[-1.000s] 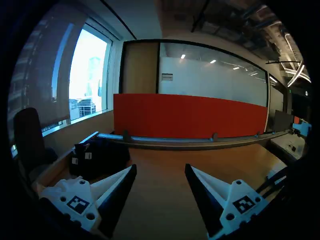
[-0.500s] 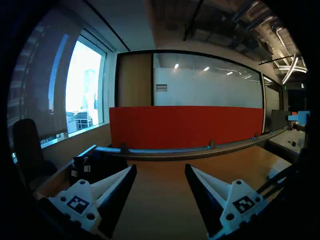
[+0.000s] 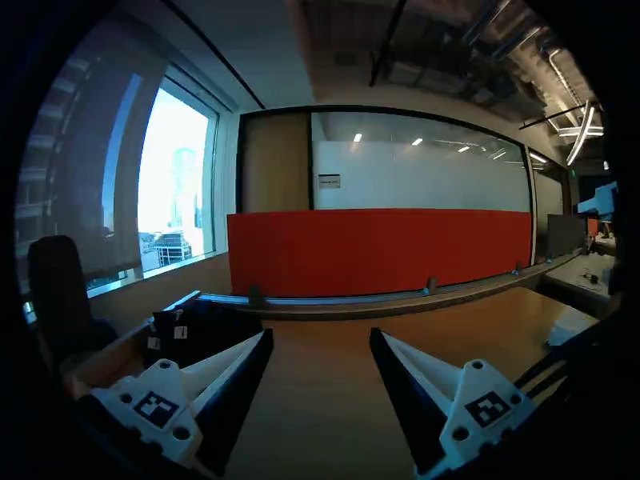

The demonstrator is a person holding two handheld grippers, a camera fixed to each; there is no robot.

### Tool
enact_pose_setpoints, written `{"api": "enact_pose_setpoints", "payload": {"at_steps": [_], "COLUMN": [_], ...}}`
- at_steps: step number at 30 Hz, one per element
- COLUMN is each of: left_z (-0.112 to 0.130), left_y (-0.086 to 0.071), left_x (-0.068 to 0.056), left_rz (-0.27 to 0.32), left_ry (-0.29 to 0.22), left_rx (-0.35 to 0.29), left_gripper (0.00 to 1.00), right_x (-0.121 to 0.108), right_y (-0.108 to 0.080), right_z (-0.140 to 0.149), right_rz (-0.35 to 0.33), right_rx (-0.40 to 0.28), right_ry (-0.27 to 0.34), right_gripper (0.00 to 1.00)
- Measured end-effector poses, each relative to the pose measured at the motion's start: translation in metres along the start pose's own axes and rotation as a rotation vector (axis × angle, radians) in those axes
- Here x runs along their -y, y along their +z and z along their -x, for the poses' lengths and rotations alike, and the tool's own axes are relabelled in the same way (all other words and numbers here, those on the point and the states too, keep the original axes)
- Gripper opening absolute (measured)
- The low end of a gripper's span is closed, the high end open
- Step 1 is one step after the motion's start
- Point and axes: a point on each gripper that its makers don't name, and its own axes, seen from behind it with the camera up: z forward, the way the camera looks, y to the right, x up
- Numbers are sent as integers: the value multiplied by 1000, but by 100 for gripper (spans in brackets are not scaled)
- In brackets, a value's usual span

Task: Fold towel

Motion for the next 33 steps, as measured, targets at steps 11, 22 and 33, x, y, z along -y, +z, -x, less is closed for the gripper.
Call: {"api": "enact_pose_setpoints", "payload": {"at_steps": [11, 22, 33], "left_z": [39, 88, 111], "left_y": [-6, -13, -11], "left_x": [16, 35, 39], "left_rz": [-9, -34, -34], "left_ry": [-7, -17, -40], "left_rx": [-32, -34, -52], "left_gripper": [89, 89, 89], "right_x": [7, 23, 24], "right_y": [-7, -1, -1], "right_z": [14, 65, 82], "right_rz": [39, 34, 42], "right_rx": [-1, 38, 42], "right_ry": [-71, -103, -134], "right_gripper": [100, 100, 100]}}
